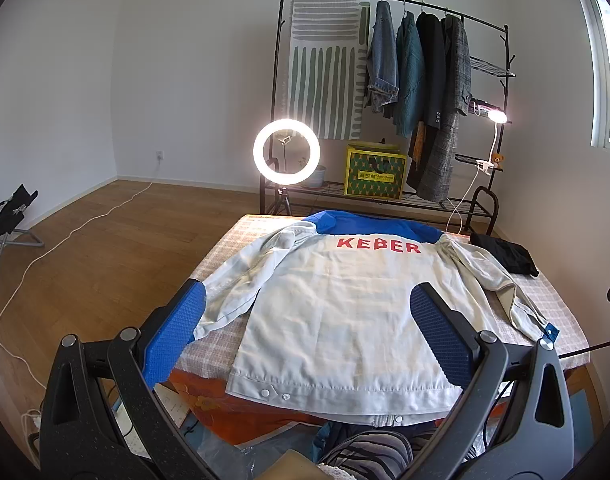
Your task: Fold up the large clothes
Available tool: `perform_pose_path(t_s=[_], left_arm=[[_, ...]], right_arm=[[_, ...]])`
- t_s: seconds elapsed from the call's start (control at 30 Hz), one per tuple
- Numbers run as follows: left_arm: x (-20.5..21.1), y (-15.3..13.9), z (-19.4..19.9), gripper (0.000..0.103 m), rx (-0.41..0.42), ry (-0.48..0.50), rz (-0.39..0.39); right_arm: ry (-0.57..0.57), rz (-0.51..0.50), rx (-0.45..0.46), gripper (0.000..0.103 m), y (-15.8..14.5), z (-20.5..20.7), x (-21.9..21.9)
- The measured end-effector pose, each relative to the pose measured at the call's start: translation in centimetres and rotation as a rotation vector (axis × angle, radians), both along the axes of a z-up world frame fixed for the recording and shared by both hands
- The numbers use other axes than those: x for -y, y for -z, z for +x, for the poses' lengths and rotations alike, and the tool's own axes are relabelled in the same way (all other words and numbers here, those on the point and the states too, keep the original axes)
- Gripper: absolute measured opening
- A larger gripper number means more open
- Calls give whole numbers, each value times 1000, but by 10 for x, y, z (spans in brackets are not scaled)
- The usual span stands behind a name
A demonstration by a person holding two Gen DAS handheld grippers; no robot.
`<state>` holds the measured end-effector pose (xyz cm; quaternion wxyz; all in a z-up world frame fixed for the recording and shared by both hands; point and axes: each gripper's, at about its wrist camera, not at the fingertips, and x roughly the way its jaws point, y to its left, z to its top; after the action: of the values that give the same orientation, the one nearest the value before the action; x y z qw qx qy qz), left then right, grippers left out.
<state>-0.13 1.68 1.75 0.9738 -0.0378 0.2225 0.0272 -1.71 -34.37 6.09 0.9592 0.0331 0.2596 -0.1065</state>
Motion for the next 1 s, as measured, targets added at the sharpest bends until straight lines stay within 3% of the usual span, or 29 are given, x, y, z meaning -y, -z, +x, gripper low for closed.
perform_pose_path(t_s=[1.0], left_arm=[[0, 0, 0, 103, 3, 0, 1]], right_arm=[[-3, -1, 4, 99, -4, -2, -1]])
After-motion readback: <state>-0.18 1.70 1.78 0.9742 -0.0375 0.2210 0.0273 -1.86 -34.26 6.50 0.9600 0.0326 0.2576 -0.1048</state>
